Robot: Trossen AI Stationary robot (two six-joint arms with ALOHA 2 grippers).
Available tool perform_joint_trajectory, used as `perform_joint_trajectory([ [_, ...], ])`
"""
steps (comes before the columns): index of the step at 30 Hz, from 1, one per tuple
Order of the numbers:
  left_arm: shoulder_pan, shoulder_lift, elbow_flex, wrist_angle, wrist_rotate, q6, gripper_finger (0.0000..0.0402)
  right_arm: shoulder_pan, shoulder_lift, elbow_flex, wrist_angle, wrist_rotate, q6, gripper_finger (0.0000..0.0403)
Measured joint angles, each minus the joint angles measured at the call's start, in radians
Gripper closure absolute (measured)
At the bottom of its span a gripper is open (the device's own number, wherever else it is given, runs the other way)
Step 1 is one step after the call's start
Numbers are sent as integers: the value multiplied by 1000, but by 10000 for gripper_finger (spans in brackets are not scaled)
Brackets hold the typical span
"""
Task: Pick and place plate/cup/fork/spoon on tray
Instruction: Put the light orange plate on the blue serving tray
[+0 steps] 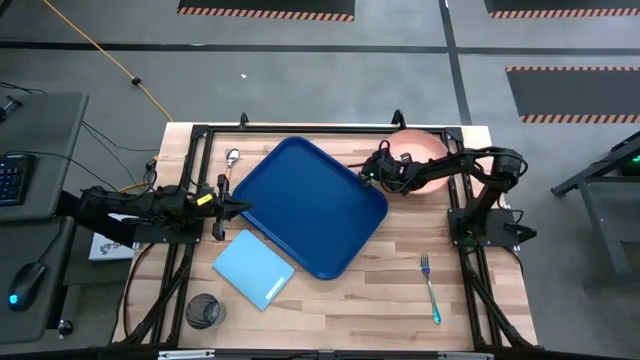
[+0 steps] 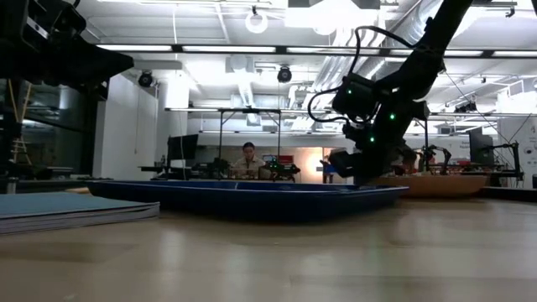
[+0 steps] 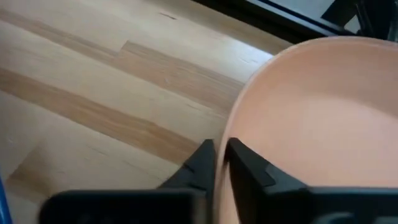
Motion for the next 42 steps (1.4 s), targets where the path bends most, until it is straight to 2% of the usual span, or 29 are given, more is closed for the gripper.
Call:
perform_joint_trajectory([
  [6, 0, 0, 0, 0, 0, 0, 401, 46, -12, 59, -47, 27, -73, 391],
  [12, 0, 0, 0, 0, 0, 0, 401, 159, -57, 183, -22, 24, -306, 400],
  [14, 0, 0, 0, 0, 0, 0, 401, 212, -58, 222, -3, -8, -437, 400],
  [18, 0, 0, 0, 0, 0, 0, 401, 321, -38, 305, 100, -152, -642, 401],
  [24, 0, 0, 0, 0, 0, 0, 401, 446, 85, 393, 69, -250, -780, 402],
  [29, 0, 0, 0, 0, 0, 0, 401, 500, 208, 442, 52, -377, -822, 402],
  [35, 0, 0, 0, 0, 0, 0, 401, 548, 248, 465, 5, -423, -794, 402],
  [42, 0, 0, 0, 0, 0, 0, 401, 566, 248, 464, 28, -450, -775, 402],
])
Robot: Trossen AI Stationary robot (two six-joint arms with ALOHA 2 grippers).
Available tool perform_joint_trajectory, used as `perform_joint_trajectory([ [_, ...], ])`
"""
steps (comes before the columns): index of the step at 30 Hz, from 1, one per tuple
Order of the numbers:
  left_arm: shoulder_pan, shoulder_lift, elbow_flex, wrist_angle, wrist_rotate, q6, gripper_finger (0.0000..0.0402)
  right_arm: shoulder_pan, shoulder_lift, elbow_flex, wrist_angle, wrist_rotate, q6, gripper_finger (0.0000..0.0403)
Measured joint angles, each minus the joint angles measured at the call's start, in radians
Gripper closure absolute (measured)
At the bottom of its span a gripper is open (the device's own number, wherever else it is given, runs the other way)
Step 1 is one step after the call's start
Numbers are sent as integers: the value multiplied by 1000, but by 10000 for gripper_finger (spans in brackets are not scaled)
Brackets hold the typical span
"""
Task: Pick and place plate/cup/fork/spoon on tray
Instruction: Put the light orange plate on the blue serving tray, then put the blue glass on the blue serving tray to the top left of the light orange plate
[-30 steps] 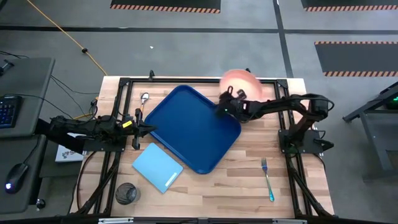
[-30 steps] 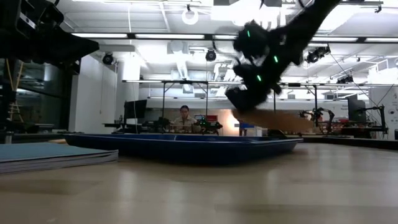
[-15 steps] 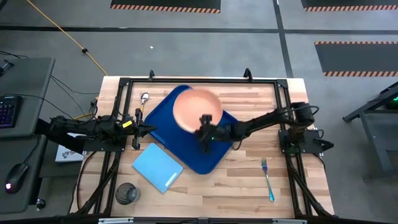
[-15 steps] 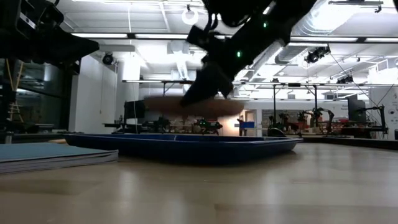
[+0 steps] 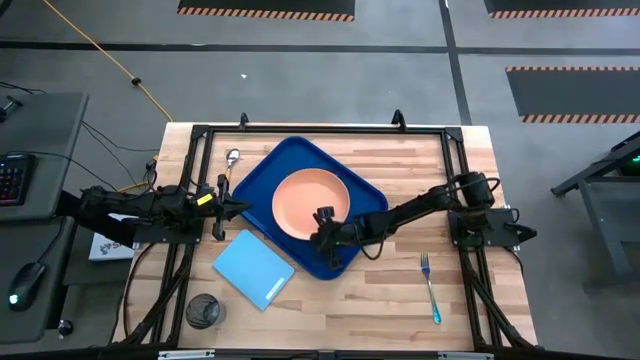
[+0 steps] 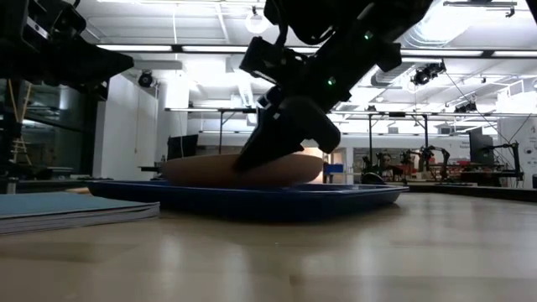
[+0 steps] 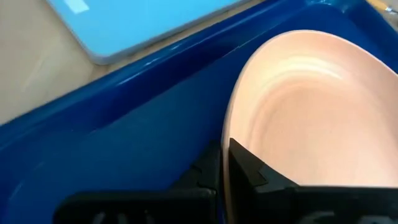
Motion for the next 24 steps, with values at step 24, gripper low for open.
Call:
perform_joint_trajectory([
  [24, 0, 0, 0, 0, 0, 0, 401, -17, -15, 7, -4, -25, 63, 277],
])
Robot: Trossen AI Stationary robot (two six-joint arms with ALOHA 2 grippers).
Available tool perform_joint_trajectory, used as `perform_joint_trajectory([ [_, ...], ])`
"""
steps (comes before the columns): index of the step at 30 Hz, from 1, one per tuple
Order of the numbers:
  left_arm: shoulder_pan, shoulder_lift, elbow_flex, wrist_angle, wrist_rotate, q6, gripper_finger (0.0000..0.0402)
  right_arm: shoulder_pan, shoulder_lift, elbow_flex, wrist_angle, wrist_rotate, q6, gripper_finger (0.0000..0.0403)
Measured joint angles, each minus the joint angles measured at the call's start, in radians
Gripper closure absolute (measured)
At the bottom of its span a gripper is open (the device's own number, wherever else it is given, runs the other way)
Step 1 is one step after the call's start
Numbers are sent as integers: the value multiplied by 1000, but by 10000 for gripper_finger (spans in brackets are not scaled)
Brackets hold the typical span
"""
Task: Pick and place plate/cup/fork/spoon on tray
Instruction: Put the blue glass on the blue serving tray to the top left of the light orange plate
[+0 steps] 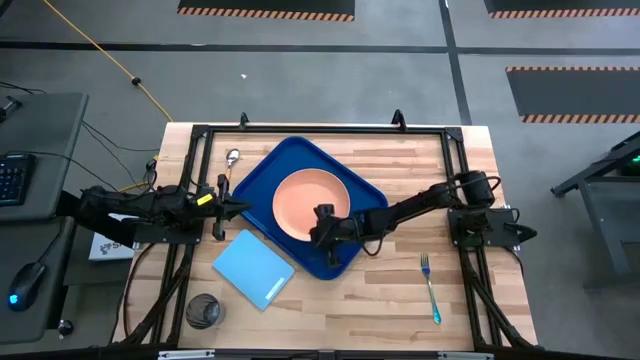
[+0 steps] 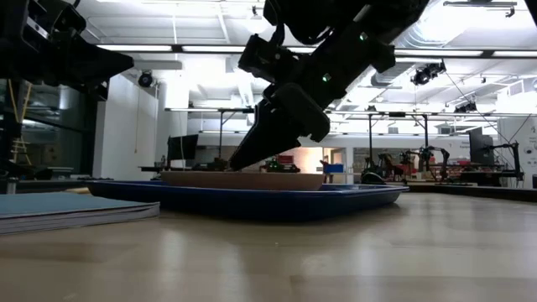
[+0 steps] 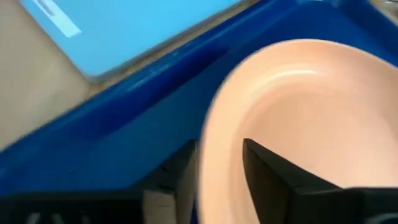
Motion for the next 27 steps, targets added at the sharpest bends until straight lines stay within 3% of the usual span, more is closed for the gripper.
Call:
perform_joint_trajectory([
  [5, 0, 0, 0, 0, 0, 0, 401, 0, -92, 24, -136, 117, -40, 240],
  [9, 0, 0, 0, 0, 0, 0, 401, -14, -188, 24, -325, 183, 25, 226],
  [13, 0, 0, 0, 1, 0, 0, 401, -34, -278, -89, -334, 190, 102, 224],
  [16, 0, 0, 0, 1, 0, 0, 401, -43, -367, -257, -197, 202, 148, 224],
  [21, 0, 0, 0, 1, -3, 0, 401, -48, -535, -539, 206, 204, 178, 224],
  [27, 0, 0, 0, 1, -3, 0, 401, -54, -673, -749, 705, 162, 119, 224],
])
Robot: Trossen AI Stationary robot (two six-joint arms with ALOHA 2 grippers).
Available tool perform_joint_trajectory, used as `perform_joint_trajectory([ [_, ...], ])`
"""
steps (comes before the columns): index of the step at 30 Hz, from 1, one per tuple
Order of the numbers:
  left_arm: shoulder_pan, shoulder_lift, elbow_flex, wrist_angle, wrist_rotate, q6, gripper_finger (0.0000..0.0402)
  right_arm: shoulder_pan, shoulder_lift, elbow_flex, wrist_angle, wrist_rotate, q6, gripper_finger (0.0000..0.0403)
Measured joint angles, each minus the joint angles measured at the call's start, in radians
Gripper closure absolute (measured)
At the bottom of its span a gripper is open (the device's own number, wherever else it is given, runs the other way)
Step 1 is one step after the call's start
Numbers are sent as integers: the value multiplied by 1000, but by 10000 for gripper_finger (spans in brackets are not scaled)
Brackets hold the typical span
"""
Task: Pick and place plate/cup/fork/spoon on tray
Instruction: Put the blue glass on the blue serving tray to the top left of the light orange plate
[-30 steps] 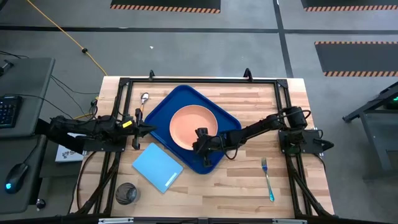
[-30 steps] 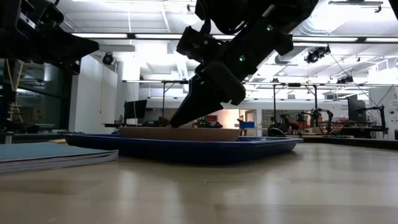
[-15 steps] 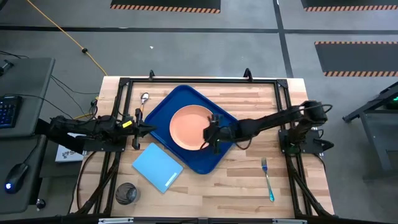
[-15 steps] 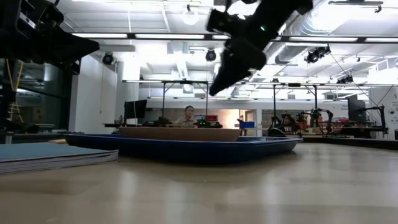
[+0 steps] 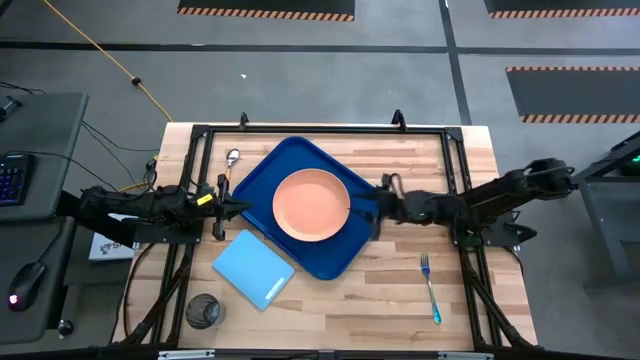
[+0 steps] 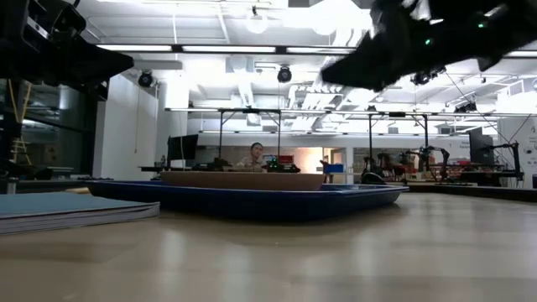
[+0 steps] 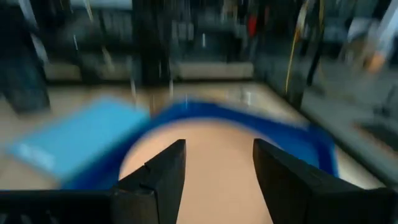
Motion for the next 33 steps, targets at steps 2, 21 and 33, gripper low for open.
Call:
perform_joint_trajectory([
  [2, 0, 0, 0, 0, 0, 0, 401, 0, -21, -37, 121, -2, -25, 224],
  [21, 0, 5, 0, 204, 25, -42, 401, -1, -20, -44, 184, -35, -12, 224],
  [33, -39, 351, 209, 216, 123, -27, 292, -1, -20, -44, 165, -16, -8, 224],
])
